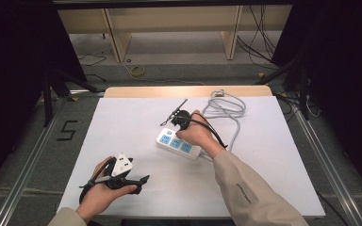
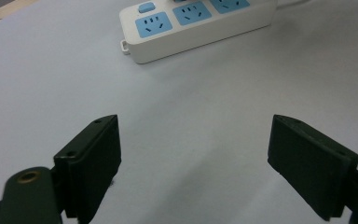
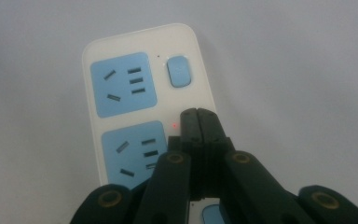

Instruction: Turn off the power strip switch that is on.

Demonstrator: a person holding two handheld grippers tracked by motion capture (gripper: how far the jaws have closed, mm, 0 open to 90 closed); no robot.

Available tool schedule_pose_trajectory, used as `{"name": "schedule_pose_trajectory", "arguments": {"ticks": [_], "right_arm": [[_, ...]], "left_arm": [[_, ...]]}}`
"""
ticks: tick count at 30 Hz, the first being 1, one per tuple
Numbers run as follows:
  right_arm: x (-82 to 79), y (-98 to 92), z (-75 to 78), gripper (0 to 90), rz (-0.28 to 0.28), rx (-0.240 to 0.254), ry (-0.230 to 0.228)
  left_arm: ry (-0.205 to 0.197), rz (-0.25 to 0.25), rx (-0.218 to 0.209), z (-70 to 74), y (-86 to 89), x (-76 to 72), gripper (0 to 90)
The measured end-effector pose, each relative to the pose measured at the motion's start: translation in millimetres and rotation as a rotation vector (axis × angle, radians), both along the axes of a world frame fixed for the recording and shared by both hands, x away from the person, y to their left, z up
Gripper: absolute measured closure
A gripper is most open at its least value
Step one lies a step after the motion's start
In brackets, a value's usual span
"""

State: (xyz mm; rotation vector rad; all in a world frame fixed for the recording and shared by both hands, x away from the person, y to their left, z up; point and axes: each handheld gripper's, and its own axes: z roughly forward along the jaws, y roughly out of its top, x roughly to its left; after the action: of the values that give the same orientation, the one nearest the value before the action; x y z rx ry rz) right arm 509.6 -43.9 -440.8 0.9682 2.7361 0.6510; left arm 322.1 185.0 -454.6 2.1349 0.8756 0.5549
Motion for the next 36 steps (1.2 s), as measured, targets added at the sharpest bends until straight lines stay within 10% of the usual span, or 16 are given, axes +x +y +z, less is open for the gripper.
{"name": "schedule_pose_trajectory", "arguments": {"ticks": [36], "right_arm": [[-1.5,-1.5,-0.6,90.0,-0.002,0.016,-0.014]], "left_arm": [[0.004,0.000,-0.003,-0.5,-0.6,0.2,16.7]]}}
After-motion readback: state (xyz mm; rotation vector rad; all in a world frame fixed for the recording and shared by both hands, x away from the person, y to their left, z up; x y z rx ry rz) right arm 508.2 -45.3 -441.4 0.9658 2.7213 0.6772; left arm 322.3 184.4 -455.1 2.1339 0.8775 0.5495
